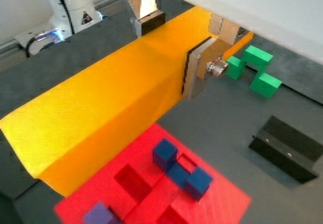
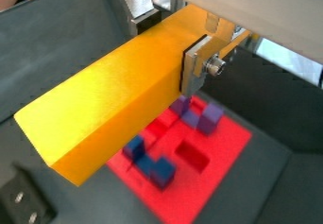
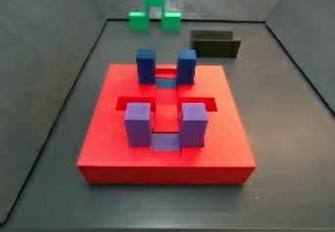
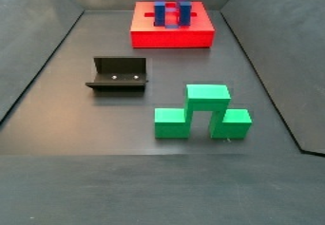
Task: Pick up the yellow object. Move up. Move to above the board. Insert the yellow object.
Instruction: Move to above the board, then insert the yellow object.
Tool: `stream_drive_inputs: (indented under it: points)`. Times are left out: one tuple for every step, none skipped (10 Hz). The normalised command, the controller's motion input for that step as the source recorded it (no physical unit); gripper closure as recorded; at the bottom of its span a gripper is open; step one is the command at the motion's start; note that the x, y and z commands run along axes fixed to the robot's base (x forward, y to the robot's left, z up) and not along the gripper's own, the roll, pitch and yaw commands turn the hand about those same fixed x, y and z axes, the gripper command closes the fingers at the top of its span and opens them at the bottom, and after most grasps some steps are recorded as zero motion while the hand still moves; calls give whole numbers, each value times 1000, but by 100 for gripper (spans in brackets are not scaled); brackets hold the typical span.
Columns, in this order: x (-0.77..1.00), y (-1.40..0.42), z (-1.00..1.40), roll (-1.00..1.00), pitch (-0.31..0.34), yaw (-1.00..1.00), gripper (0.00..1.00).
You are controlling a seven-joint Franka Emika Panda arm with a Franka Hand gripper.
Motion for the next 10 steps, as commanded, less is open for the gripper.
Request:
stream_drive_inputs:
  points:
    - [251,-286,61,94,159,12,100]
    - [0,-89,-143,0,0,0,100]
    - [0,-123,-211,0,0,0,100]
    - [0,-177,-300,-14,-6,0,100]
    - [0,-209,-277,0,0,0,100]
    - [0,-231,-280,0,0,0,100]
    - [0,-246,-303,0,0,0,100]
    - [37,-263,-331,0,0,0,100]
    - [46,-231,-320,0,0,0,100]
    - [129,-314,-334,0,0,0,100]
